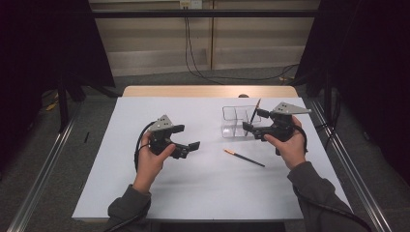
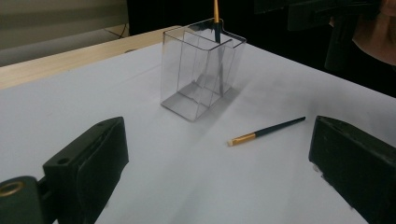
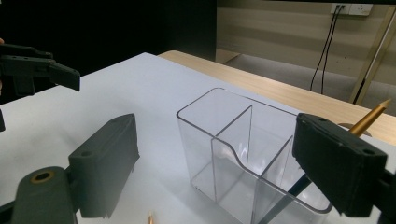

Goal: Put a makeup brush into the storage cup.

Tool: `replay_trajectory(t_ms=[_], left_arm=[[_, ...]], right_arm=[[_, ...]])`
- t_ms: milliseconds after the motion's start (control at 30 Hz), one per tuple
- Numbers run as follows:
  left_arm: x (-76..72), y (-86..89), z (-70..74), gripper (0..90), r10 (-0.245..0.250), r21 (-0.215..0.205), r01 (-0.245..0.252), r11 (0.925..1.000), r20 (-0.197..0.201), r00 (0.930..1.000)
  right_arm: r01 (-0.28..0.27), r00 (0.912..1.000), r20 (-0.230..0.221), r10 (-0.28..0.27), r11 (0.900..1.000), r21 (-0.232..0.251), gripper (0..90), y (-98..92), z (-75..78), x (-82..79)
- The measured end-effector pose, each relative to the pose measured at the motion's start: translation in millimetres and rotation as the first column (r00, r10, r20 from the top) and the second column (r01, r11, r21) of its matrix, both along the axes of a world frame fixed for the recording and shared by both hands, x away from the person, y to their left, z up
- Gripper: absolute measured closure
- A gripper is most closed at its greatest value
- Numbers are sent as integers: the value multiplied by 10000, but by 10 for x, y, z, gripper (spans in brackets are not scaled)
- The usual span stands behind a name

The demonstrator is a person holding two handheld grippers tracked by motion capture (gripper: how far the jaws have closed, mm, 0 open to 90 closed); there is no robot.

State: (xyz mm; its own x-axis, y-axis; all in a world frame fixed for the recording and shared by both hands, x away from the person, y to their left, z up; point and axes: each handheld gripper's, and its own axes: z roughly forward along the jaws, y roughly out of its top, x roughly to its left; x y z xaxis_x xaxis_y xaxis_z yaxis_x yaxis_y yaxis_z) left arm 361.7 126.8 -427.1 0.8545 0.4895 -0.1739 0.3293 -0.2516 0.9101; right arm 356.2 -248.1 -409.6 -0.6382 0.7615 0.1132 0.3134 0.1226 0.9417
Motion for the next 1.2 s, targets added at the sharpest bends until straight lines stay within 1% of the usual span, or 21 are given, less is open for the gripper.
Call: replay_trajectory(t_ms=[100,267,333,400,467,533,600,633,667,700,767,800,867,900,967,1000,1067,1100,1167,1200], left_arm=[[6,4,-7,45,-14,-94,14,10000,-11,10000],[0,22,-14,44,-2,99,2,10000,7,10000],[1,32,-14,44,-7,-10,7,10000,-12,10000],[-1,43,-11,44,39,58,-39,10000,-15,10000],[3,43,-14,44,45,65,-45,10000,-21,10000],[7,36,-15,44,28,-34,-28,10000,-52,10000],[9,34,-7,44,6,52,-6,10000,4,10000],[10,31,-9,44,-31,-1,31,10000,-4,10000],[8,29,-6,44,-13,55,13,10000,4,10000],[7,24,-5,44,-55,20,55,10000,3,10000],[5,22,-4,44,-68,15,68,10000,-14,10000],[4,21,-5,44,-69,17,69,10000,-25,10000],[-2,20,-4,44,-28,25,28,10000,-43,10000],[-5,18,-4,44,-56,-1,56,10000,-50,10000],[-12,20,1,44,-34,77,34,10000,5,10000],[-16,23,4,44,-12,43,13,10000,-2,10000],[-21,29,12,44,29,2,-29,10000,19,10000],[-22,31,14,44,44,8,-44,10000,18,10000],[-23,33,11,44,23,60,-23,10000,11,10000],[-22,29,7,45,13,22,-13,10000,6,10000]], right_arm=[[-56,10000,-61,56,9999,-87,138,9,-5,3],[-189,9995,-271,185,9997,-138,137,29,-34,16],[-205,9994,-276,200,9996,-200,137,40,-40,22],[-259,9993,-278,253,9994,-228,136,51,-42,32],[-260,9993,-287,253,9993,-252,135,58,-37,35],[-290,9992,-281,282,9992,-264,134,58,-28,36],[-263,9995,-204,257,9993,-264,134,57,-22,36],[-283,9993,-239,277,9993,-238,133,58,-18,34],[-280,9993,-241,274,9993,-249,133,59,-16,33],[-248,9994,-244,241,9992,-321,133,58,-12,30],[-304,9991,-295,295,9990,-314,130,61,-8,35],[-236,9993,-301,225,9990,-383,130,65,-4,34],[-365,9989,-318,352,9985,-419,128,71,-2,40],[-347,9989,-321,333,9983,-457,128,76,3,39],[-401,9987,-346,385,9981,-468,126,83,8,44],[-477,9981,-402,458,9978,-465,126,87,9,48],[-434,9983,-427,409,9973,-594,126,91,15,46],[-475,9977,-503,446,9971,-589,126,95,18,47],[-529,9974,-515,494,9963,-685,126,97,21,45],[-586,9967,-595,544,9957,-718,126,96,24,43]])
